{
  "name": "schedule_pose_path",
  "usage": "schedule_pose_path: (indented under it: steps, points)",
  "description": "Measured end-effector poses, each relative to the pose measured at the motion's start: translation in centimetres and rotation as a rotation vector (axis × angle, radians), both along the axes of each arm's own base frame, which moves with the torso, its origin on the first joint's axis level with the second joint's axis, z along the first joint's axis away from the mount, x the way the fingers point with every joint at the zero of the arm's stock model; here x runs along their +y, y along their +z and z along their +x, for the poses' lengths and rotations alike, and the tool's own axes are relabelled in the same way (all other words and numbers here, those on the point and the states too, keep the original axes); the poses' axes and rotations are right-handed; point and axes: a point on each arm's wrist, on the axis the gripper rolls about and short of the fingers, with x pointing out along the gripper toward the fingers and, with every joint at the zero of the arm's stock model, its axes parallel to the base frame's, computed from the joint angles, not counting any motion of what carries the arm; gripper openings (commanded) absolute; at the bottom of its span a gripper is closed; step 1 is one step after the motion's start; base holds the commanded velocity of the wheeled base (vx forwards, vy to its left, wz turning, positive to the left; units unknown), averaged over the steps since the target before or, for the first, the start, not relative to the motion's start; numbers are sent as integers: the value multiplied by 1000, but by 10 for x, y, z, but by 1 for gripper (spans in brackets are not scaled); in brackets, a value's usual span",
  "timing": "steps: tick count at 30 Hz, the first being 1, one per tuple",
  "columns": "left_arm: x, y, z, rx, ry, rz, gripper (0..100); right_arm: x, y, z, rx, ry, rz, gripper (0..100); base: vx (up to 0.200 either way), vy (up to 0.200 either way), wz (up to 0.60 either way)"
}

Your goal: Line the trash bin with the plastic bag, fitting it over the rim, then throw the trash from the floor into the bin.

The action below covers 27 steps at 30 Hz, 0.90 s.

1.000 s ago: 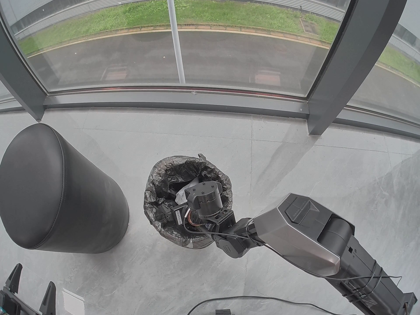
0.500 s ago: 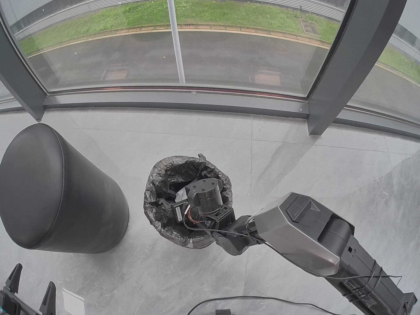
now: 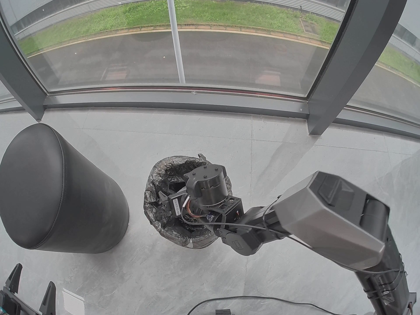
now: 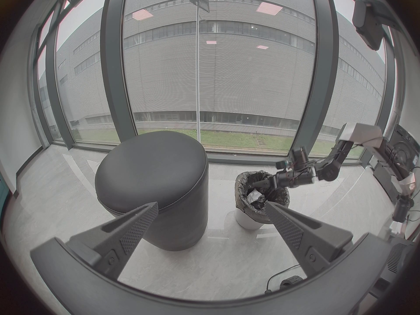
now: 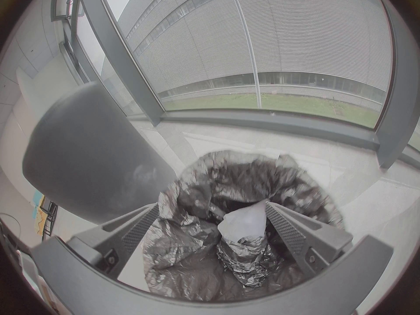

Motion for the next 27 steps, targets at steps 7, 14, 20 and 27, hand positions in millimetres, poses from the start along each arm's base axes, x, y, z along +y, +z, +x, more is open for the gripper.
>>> schedule_pose_path:
  steps: [7, 14, 20, 27]
  points:
    - [0, 0, 0, 0, 0, 0, 100, -23, 66, -23, -74, 0, 21, 100, 0, 0, 0]
    - [0, 0, 0, 0, 0, 0, 100, -74, 112, -51, -117, -43, -6, 100, 0, 0, 0]
    - [0, 0, 0, 0, 0, 0, 100, -120, 137, -72, -142, -129, -12, 100, 0, 0, 0]
    - [0, 0, 0, 0, 0, 0, 100, -206, 158, -107, -162, -278, -12, 100, 0, 0, 0]
